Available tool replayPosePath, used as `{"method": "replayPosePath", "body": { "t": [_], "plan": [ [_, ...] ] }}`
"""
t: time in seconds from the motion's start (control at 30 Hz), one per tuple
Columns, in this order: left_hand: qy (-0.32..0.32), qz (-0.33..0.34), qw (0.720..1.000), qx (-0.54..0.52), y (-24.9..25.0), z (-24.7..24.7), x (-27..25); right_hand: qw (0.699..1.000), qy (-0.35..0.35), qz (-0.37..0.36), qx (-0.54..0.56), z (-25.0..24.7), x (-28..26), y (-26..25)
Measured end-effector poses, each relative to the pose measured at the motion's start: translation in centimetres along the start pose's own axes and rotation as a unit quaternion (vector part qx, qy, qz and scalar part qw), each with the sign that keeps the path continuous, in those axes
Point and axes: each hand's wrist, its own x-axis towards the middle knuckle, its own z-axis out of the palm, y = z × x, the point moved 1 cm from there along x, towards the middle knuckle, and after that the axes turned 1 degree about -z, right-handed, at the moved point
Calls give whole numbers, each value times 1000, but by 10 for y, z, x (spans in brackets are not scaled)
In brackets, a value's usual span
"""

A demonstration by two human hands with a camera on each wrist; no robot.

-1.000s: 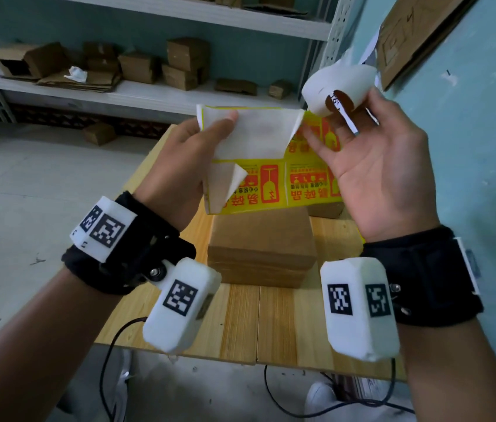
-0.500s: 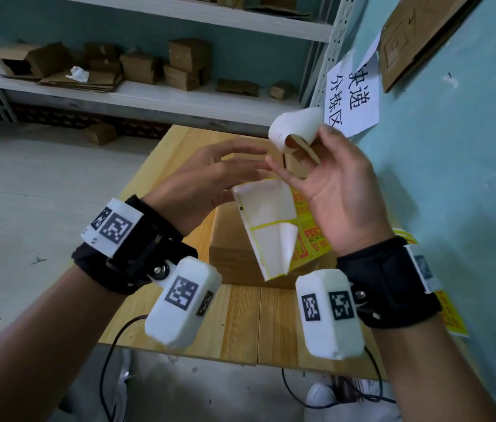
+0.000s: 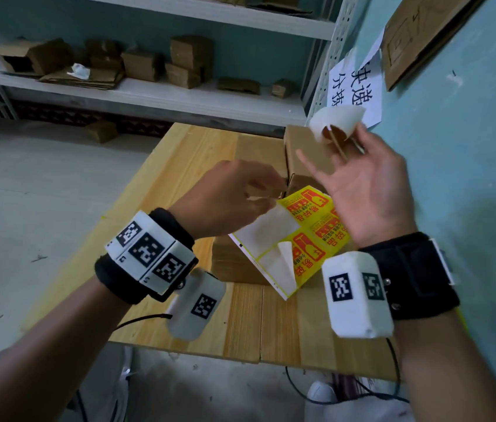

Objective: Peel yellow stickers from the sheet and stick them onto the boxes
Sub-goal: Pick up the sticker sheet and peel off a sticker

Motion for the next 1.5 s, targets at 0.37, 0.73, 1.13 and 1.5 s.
{"method": "replayPosePath", "body": {
  "t": [0.37, 0.73, 1.13, 1.5],
  "plan": [
    [-148, -9, 971, 186, 6, 15, -5, 999, 20, -37, -12, -9, -6, -23],
    [-137, -51, 981, 128, -28, -9, -4, 998, 25, -28, -44, -5, -6, -15],
    [-156, -80, 981, 87, -23, -11, -12, 997, 40, -27, -63, 2, -7, -8],
    [-275, -92, 952, 97, -32, -21, -22, 997, 42, -28, -53, 4, -6, -6]
  ]
}}
